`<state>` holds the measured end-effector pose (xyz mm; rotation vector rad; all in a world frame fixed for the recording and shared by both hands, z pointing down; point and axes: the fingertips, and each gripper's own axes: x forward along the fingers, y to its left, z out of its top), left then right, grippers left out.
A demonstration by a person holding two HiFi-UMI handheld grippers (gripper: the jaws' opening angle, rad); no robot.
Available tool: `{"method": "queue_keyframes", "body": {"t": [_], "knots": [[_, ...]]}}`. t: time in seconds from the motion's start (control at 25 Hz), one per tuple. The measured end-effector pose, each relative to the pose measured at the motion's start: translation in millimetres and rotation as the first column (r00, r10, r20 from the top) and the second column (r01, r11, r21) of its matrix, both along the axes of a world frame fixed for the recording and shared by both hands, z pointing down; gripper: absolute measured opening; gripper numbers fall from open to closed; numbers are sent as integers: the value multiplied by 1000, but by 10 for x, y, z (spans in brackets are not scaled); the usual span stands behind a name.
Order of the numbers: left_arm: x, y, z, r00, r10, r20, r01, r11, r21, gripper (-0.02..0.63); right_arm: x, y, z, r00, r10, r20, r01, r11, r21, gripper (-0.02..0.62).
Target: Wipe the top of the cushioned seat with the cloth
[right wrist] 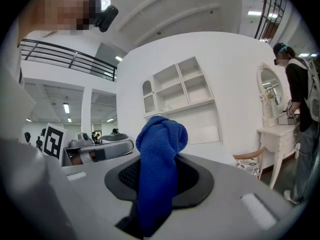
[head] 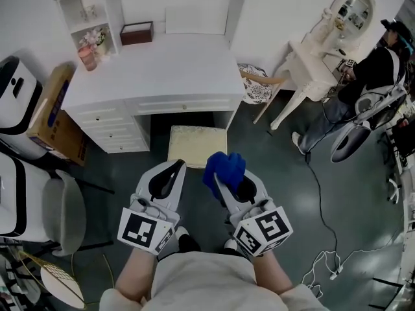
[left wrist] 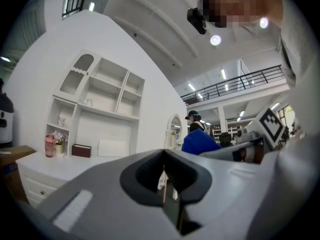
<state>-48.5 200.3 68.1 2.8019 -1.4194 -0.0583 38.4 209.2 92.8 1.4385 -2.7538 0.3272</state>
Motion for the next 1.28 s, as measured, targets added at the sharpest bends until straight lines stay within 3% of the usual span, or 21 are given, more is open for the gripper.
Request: {"method": "queue_keyframes", "body": {"t": [0.52,0.76,1.28], "knots": [[-168,-167,140,998,63,-11,-63,998,-23,-2,-179,-102,106,998,64,1,-64,998,-21,126],[-89,-332,239,998,65,-15,-66,997,-41,-2,-76,-246,215,997,77,0,-77,996,-49,126],[114,-1013,283,1000,29,10,-28,998,-54,-2,77,-1057,269,999,21,31,-19,997,-70,127]]}}
